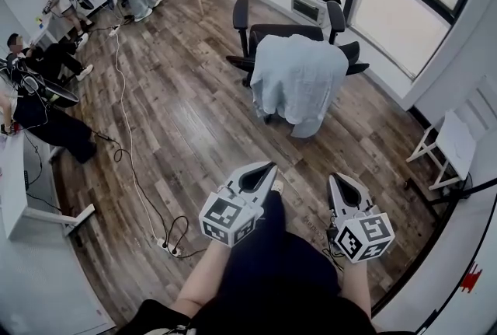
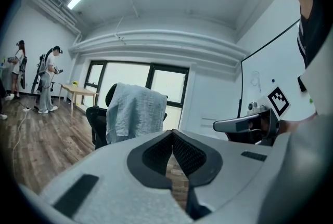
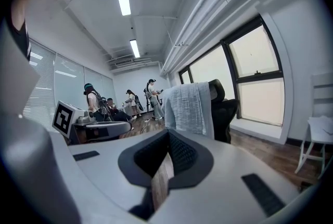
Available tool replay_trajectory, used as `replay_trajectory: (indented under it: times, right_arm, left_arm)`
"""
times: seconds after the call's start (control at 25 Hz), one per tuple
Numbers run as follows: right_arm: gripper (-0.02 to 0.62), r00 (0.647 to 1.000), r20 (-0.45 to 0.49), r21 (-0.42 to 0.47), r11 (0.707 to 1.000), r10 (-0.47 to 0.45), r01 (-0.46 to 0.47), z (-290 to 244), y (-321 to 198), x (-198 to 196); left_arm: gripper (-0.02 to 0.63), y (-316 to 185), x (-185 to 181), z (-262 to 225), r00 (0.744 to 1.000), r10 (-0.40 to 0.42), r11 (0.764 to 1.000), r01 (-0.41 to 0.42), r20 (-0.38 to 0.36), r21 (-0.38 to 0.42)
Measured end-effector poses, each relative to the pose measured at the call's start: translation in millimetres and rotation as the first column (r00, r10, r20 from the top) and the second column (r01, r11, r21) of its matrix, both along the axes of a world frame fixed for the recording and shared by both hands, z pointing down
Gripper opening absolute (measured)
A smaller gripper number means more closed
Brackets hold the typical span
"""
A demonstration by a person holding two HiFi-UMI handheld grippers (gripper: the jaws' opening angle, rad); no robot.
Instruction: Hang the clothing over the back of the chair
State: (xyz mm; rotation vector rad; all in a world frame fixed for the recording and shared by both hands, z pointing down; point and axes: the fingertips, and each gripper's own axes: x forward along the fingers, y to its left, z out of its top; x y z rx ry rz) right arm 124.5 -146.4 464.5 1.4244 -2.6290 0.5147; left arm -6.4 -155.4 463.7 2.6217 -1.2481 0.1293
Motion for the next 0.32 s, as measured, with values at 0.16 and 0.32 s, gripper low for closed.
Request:
replay_trajectory:
  times: [0.16,0.32]
  right_arm:
    - [0.002,1.000,-0.001,0.004,1.000,0.001,-0.001,-0.4,3.2,-0.7]
    - [0.002,1.000,-0.004,0.005,1.000,0.006,-0.006,0.6,7.2,0.6]
  left_arm:
    - [0.008,3.4,-1.7,1.9,1.000,-0.003,1.000,0.003,-0.006,-0.005]
    - [0.008,6.1,-0.8,2.6,1.000,-0.001,1.000,0.001,-0.009,-0.005]
